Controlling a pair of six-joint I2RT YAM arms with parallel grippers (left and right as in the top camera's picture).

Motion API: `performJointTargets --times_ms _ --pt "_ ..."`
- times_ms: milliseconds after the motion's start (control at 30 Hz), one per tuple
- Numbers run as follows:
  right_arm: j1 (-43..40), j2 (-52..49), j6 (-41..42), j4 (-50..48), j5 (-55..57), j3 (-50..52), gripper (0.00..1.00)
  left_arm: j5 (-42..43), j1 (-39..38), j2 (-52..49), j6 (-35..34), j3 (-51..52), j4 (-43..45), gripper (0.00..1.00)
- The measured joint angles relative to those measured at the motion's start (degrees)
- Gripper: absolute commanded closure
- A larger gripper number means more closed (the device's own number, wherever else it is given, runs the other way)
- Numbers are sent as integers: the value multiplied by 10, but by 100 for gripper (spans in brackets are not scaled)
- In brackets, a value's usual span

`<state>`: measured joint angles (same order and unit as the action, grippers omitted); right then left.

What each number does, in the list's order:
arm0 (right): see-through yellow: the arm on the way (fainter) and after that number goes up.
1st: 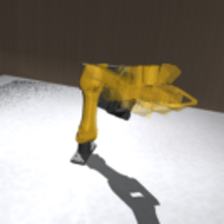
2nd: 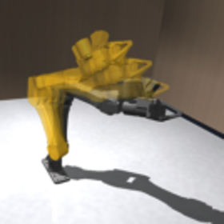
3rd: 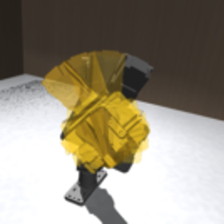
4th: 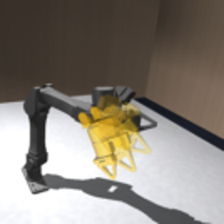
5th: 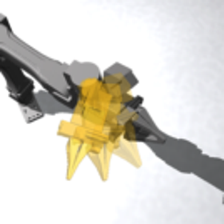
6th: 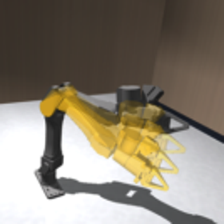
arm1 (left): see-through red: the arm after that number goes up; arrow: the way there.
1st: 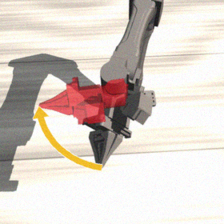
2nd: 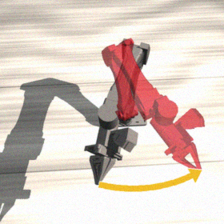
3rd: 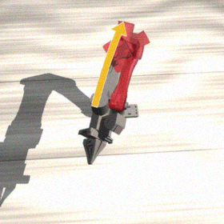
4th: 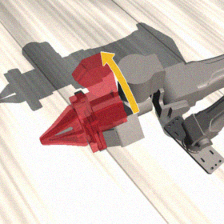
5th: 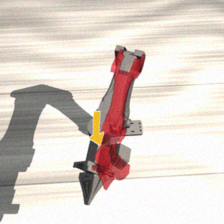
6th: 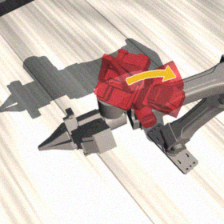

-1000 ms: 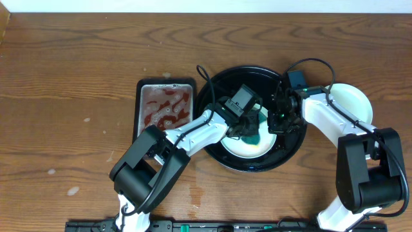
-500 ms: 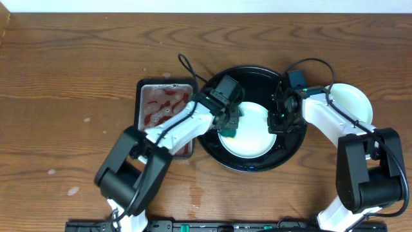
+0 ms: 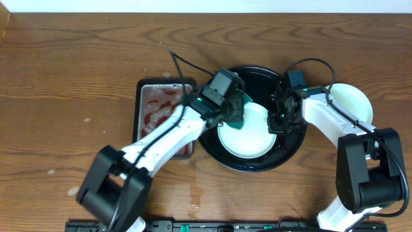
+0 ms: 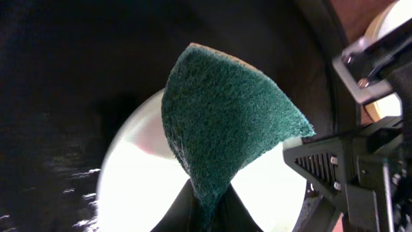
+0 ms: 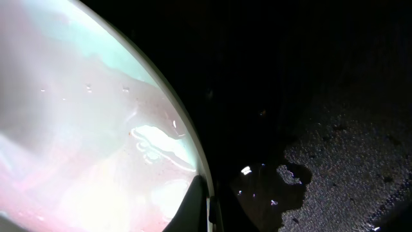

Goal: Clean dirty plates on tray and stack at the side
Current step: 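Scrub the pale green plate with the sponge while right gripper holds it, then return the sponge with the left gripper to the soapy tray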

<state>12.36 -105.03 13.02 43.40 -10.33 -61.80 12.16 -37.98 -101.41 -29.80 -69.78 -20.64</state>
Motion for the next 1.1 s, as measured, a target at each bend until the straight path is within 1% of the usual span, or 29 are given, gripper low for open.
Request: performJointTargets --times_ms 200,400,667,867,967,1100 --pt "0 0 0 0 0 0 99 10 -39 -67 -31 0 47 93" --pt "0 0 0 1 0 0 99 17 -45 -114 -49 0 54 93" --pt "0 0 0 0 0 0 99 -7 -36 -114 -30 -14 -2 92" --pt "0 0 0 1 0 0 99 -6 4 -105 -15 -14 -37 93" --pt "0 0 0 0 0 0 99 10 28 -98 -2 -12 -49 93" --pt "0 0 0 0 0 0 99 40 40 -66 7 -3 -66 93"
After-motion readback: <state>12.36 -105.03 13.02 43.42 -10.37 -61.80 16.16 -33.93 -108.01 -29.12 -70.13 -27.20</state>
